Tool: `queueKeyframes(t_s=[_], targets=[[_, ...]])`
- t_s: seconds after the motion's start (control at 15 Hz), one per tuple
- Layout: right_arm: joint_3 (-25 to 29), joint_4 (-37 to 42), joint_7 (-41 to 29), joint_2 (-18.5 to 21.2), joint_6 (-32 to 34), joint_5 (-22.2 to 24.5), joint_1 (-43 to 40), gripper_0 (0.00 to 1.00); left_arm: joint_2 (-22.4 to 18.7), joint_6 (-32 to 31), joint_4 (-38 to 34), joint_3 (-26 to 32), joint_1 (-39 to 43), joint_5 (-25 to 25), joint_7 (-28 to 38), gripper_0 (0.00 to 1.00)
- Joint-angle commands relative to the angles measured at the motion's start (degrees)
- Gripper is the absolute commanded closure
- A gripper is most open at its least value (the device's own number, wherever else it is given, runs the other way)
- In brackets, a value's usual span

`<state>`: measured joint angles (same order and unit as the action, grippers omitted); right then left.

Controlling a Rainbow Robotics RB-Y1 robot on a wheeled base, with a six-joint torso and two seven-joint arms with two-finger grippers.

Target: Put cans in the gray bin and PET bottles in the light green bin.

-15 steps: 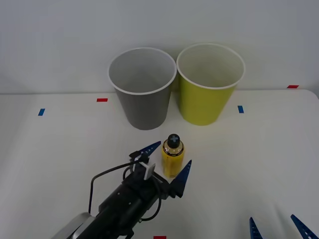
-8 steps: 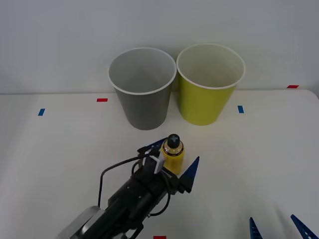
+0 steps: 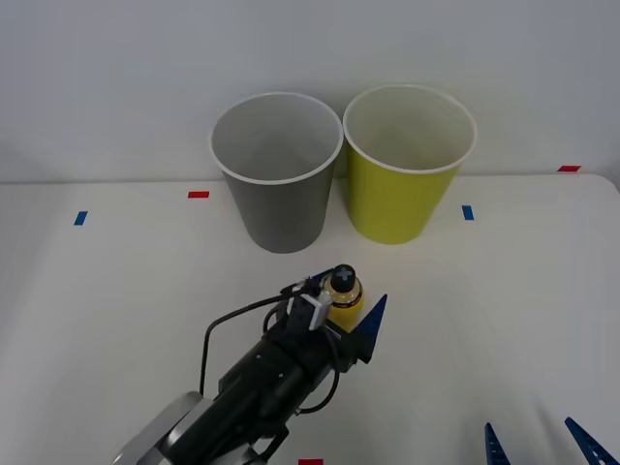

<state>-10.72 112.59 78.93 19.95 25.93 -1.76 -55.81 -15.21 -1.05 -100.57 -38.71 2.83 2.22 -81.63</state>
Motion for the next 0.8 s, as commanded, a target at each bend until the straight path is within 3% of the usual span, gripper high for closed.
queueKeyframes(t_s=[0.07, 0.4, 0.6, 0.8], targets=[[0.0, 0.0, 0.0, 0.0, 0.0, 0.0, 0.0, 0.0, 0.0, 0.0, 0.0, 0.3, 0.0, 0.0, 0.0, 0.75], [0.0, 0.0, 0.0, 0.0, 0.0, 0.0, 0.0, 0.0, 0.0, 0.8, -0.1, 2.0, -0.3, 0.0, -0.2, 0.83], [0.0, 0.0, 0.0, 0.0, 0.0, 0.0, 0.0, 0.0, 0.0, 7.8, -2.5, 3.9, -2.7, -0.2, -0.4, 0.83], [0.0, 0.0, 0.0, 0.0, 0.0, 0.0, 0.0, 0.0, 0.0, 19.6, -9.5, 7.3, -3.3, -0.6, -0.2, 0.83]])
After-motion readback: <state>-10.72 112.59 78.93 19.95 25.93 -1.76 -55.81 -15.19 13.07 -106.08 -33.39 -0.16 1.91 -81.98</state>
